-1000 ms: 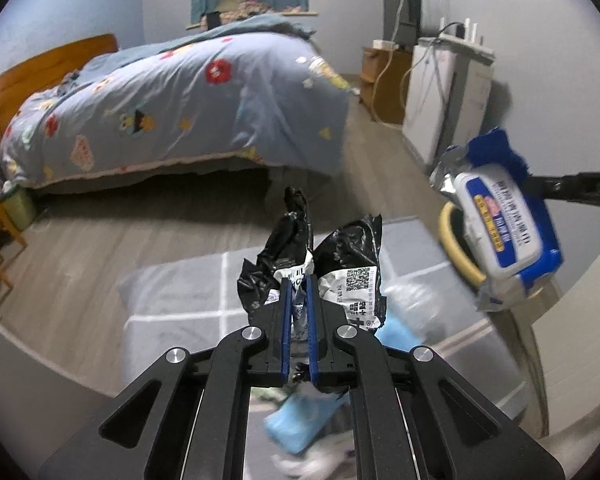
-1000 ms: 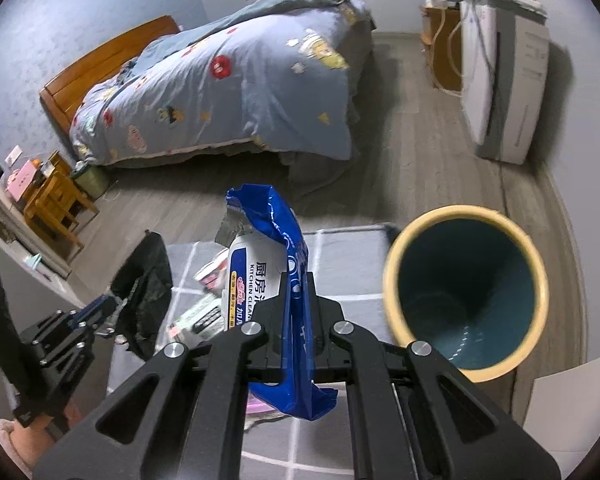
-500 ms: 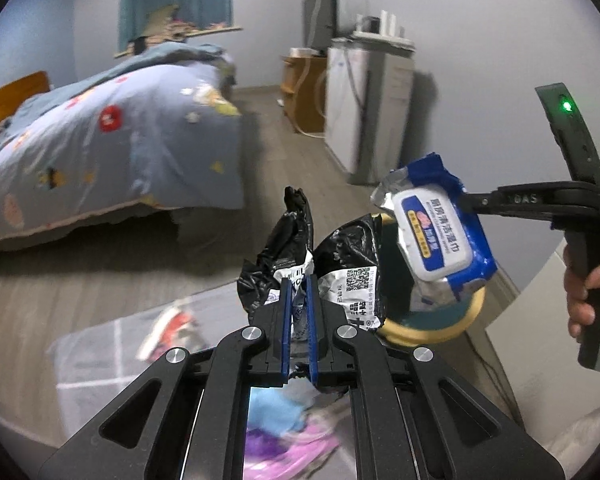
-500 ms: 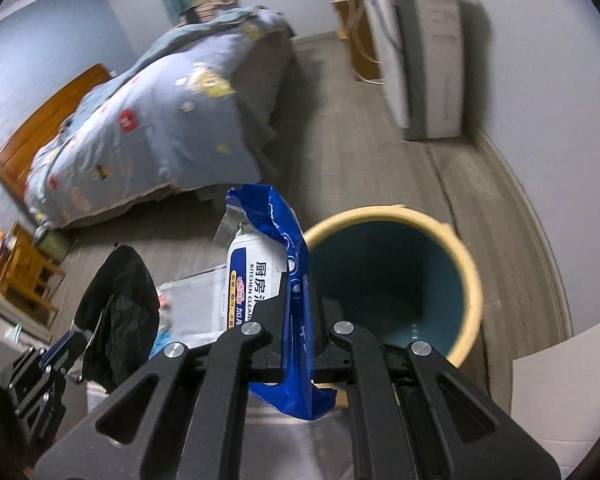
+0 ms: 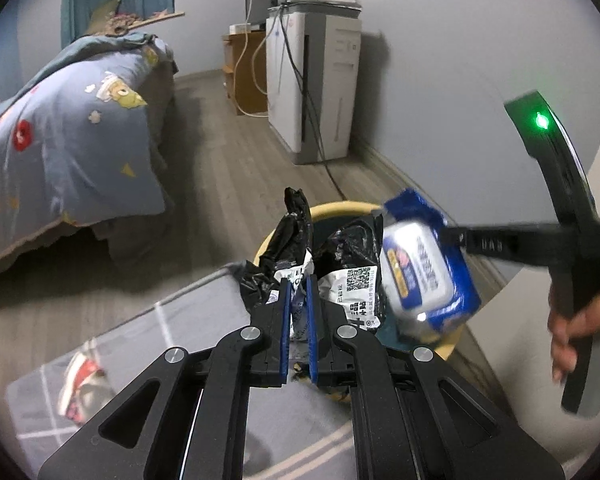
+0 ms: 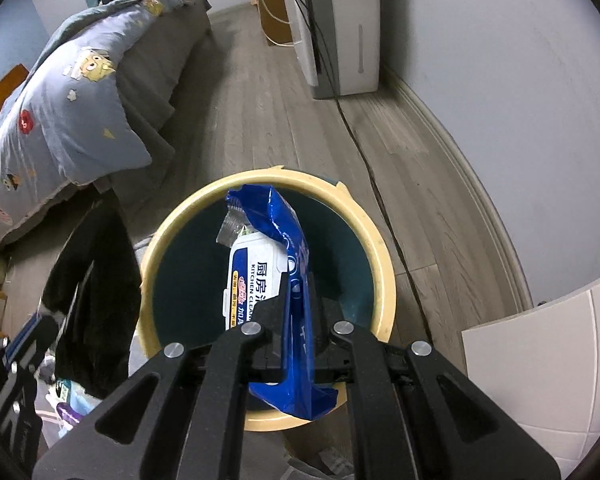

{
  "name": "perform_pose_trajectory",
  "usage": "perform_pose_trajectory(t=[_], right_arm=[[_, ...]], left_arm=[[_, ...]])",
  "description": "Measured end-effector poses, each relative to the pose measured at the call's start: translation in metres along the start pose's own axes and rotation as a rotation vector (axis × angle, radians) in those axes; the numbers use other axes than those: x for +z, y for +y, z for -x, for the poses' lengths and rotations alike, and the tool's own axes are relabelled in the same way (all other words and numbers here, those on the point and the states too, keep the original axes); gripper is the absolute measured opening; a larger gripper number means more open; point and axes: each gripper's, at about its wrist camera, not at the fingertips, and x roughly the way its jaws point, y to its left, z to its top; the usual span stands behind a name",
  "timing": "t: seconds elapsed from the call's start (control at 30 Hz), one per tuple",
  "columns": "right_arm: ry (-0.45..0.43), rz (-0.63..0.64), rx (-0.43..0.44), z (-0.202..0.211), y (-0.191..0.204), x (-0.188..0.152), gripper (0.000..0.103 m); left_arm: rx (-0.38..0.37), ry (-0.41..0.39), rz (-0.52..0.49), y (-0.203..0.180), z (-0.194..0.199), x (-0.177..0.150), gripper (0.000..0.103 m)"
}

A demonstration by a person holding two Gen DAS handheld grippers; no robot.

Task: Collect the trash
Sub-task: 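Drop the wipe pack into the bin while the left gripper grasps the black bag, then grasp the purple spray bottle with the right gripper and lift it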

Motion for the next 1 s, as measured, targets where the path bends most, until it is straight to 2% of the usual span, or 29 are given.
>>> perform_pose_trajectory(t=[0.1,0.2,0.27,0.33,0.4,0.47,0.5,0.53,0.57,0.6,0.63,0.67,0.7,1.0], right_arm=[[-0.011,-0.008,0.011,-0.003,-0.001,0.002,0.007],[-0.006,0.001,0.018,-0.003,0.000,0.000,0.014],[-0.005,0.006,0.022,-0.003,0.002,0.002,0.017],[-0.011,0.007,0.022,-0.001,0.002,0.003,0.022],[-0.017,0.003,0.033,0.002,0.004,0.003,0.034],[-0.022,0.013,0.034,0.005,0.007,0.003,0.036],[-0.025,0.021,0.033,0.006,0.010,0.004,0.042],[-0.029,0.032,0.034,0.008,0.014,0.004,0.047],[-0.037,0.047,0.038,0.011,0.019,0.004,0.062],[-0.043,0.057,0.043,0.012,0.023,0.005,0.076],[-0.050,0.071,0.052,0.015,0.029,0.005,0.082],[-0.061,0.090,0.066,0.019,0.036,0.005,0.093],[-0.070,0.104,0.074,0.021,0.043,0.006,0.097],[-0.074,0.296,0.142,0.041,0.117,-0.011,0.097]], left_arm=[[-0.009,0.009,0.008,-0.001,-0.011,0.003,0.012],[-0.004,-0.001,0.001,-0.006,-0.011,0.001,0.026],[0.000,-0.007,0.005,-0.004,-0.009,-0.001,0.039],[0.003,-0.011,0.031,0.003,-0.005,-0.004,0.046],[0.007,-0.010,0.056,0.011,-0.001,-0.007,0.051],[0.024,-0.009,0.074,0.022,0.008,-0.012,0.059],[0.036,-0.011,0.078,0.026,0.013,-0.013,0.063],[0.047,-0.016,0.085,0.032,0.019,-0.015,0.072],[0.067,-0.024,0.094,0.039,0.028,-0.017,0.082],[0.086,-0.031,0.102,0.047,0.035,-0.019,0.086],[0.106,-0.036,0.111,0.054,0.042,-0.021,0.092],[0.133,-0.040,0.124,0.063,0.053,-0.024,0.094],[0.154,-0.040,0.134,0.070,0.060,-0.026,0.095],[0.340,-0.011,0.161,0.140,0.141,-0.064,0.097]])
